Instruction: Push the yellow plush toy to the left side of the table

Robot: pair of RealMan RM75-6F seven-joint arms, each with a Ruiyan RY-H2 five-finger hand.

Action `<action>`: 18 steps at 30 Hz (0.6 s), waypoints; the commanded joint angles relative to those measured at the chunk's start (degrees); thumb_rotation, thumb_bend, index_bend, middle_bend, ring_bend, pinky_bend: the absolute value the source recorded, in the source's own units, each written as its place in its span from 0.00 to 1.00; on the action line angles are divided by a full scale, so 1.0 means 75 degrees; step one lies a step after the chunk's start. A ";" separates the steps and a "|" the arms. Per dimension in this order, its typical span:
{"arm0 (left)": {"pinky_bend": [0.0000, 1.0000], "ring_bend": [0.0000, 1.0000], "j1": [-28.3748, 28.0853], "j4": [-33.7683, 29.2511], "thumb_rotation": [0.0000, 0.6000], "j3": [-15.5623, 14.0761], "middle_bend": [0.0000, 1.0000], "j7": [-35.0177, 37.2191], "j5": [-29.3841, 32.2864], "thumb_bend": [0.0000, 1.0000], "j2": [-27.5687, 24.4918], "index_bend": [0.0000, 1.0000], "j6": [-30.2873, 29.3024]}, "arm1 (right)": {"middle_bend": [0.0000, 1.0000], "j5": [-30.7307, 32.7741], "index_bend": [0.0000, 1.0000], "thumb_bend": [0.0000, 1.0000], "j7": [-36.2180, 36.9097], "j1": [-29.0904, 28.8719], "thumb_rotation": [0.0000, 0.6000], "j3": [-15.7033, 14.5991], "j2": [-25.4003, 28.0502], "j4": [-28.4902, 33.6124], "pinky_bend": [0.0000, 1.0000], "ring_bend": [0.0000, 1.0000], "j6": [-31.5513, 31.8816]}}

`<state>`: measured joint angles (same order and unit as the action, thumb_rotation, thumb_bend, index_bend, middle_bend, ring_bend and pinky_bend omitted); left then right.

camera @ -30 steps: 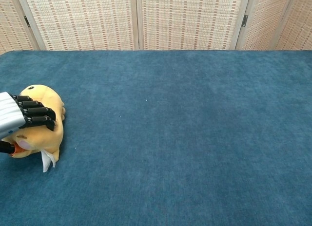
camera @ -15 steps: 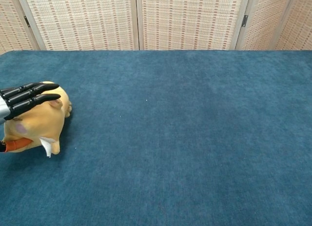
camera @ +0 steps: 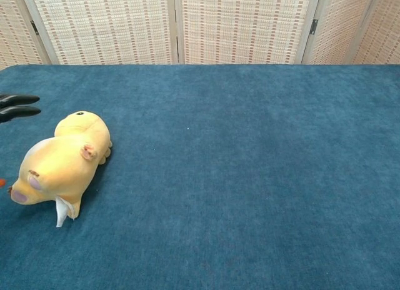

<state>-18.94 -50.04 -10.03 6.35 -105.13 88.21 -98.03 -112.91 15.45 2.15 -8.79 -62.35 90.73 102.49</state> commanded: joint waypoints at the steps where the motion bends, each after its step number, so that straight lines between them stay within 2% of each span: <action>1: 0.25 0.02 0.0359 -0.0716 1.00 -0.0174 0.00 -0.0259 0.0081 0.30 -0.0562 0.00 -0.0040 | 0.00 -0.0016 0.00 0.14 0.0032 0.0006 1.00 -0.0009 0.0003 -0.0019 0.00 0.00 0.0030; 6: 0.22 0.02 0.1248 -0.2225 1.00 -0.0284 0.00 -0.0232 0.0723 0.33 -0.1672 0.00 -0.0452 | 0.00 0.0186 0.00 0.14 -0.0201 0.0080 1.00 0.0141 -0.0060 -0.0061 0.00 0.00 0.0128; 10: 0.20 0.02 0.1585 -0.2708 1.00 -0.0275 0.01 -0.0170 0.1054 0.33 -0.1996 0.00 -0.0583 | 0.00 0.0280 0.00 0.14 -0.0353 0.0110 1.00 0.0206 -0.0103 -0.0063 0.00 0.00 0.0135; 13: 0.17 0.02 0.2313 -0.4118 1.00 -0.0351 0.02 0.0017 0.2167 0.33 -0.2740 0.00 -0.0415 | 0.00 0.0749 0.00 0.14 -0.1097 0.0203 1.00 0.0410 -0.0212 -0.0081 0.00 0.00 -0.0059; 14: 0.17 0.02 0.2651 -0.4452 1.00 -0.0063 0.02 0.0384 0.2579 0.33 -0.2752 0.00 -0.0854 | 0.00 0.1114 0.00 0.14 -0.1751 0.0232 1.00 0.0525 -0.0287 0.0009 0.00 0.00 -0.0344; 15: 0.16 0.02 0.2699 -0.4440 1.00 0.0031 0.02 0.0170 0.2570 0.33 -0.2744 0.00 -0.0977 | 0.00 0.1183 0.00 0.15 -0.1969 0.0232 1.00 0.0563 -0.0317 0.0112 0.00 0.00 -0.0413; 18: 0.15 0.02 0.2860 -0.4282 1.00 0.0295 0.03 0.0023 0.2453 0.34 -0.2628 0.00 -0.1354 | 0.00 0.1248 0.00 0.16 -0.2093 0.0231 1.00 0.0583 -0.0286 0.0303 0.00 0.00 -0.0495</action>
